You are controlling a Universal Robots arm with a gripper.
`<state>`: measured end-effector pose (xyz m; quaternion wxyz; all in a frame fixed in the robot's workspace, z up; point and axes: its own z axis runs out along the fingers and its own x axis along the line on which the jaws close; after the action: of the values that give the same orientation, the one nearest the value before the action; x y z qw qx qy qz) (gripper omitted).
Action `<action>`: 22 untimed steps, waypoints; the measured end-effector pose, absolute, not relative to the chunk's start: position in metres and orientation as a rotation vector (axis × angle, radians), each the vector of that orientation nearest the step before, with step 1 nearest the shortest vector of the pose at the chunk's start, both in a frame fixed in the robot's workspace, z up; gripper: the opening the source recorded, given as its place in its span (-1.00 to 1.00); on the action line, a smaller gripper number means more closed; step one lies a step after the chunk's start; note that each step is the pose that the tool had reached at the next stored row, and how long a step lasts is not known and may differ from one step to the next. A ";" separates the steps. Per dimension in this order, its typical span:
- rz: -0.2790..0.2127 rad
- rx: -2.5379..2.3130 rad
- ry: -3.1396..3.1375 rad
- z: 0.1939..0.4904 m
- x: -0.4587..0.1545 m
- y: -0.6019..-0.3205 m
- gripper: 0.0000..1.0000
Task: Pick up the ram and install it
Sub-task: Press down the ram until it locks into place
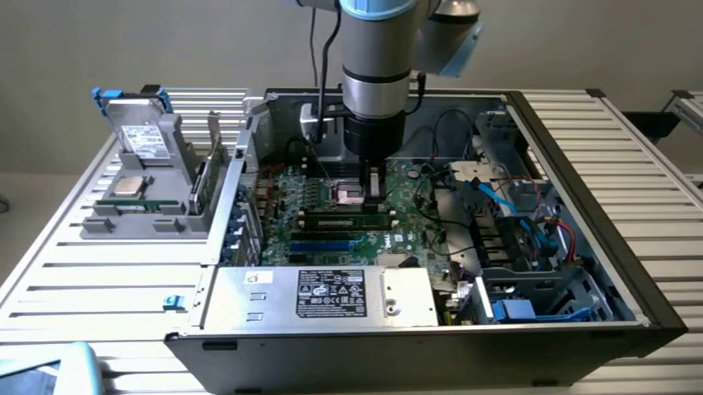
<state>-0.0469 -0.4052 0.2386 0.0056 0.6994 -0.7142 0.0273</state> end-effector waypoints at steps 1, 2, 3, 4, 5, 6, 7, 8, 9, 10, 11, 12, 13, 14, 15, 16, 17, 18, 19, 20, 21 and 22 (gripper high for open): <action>0.091 2.191 -2.238 0.238 -0.047 -0.405 -0.78; 0.098 2.194 -2.242 0.237 -0.047 -0.405 -0.78; 0.103 2.195 -2.245 0.236 -0.047 -0.405 -0.78; 0.106 2.195 -2.247 0.236 -0.047 -0.405 -0.78; 0.107 2.195 -2.248 0.235 -0.047 -0.405 -0.78; 0.107 2.193 -2.250 0.234 -0.047 -0.405 -0.78; 0.107 2.192 -2.251 0.234 -0.047 -0.405 -0.78; 0.107 2.191 -2.252 0.233 -0.047 -0.405 -0.78; 0.107 2.190 -2.253 0.233 -0.047 -0.405 -0.78; 0.107 2.189 -2.254 0.232 -0.047 -0.405 -0.78; 0.107 2.188 -2.254 0.232 -0.047 -0.405 -0.78; 0.107 2.188 -2.255 0.232 -0.046 -0.405 -0.78; 0.107 2.187 -2.255 0.231 -0.046 -0.405 -0.78; 0.107 2.187 -2.256 0.231 -0.046 -0.404 -0.78; 0.107 2.186 -2.256 0.231 -0.046 -0.404 -0.78; 0.107 2.186 -2.256 0.231 -0.046 -0.404 -0.78; 0.107 2.186 -2.257 0.231 -0.046 -0.404 -0.78; 0.107 2.185 -2.257 0.231 -0.046 -0.404 -0.78; 0.107 2.185 -2.257 0.231 -0.046 -0.404 -0.78; 0.107 2.185 -2.257 0.230 -0.046 -0.404 -0.78; 0.107 2.185 -2.257 0.230 -0.046 -0.404 -0.78; 0.107 2.184 -2.257 0.229 -0.046 -0.404 -0.78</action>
<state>-0.0464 -0.4038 0.2291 -0.0007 0.6950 -0.7182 0.0340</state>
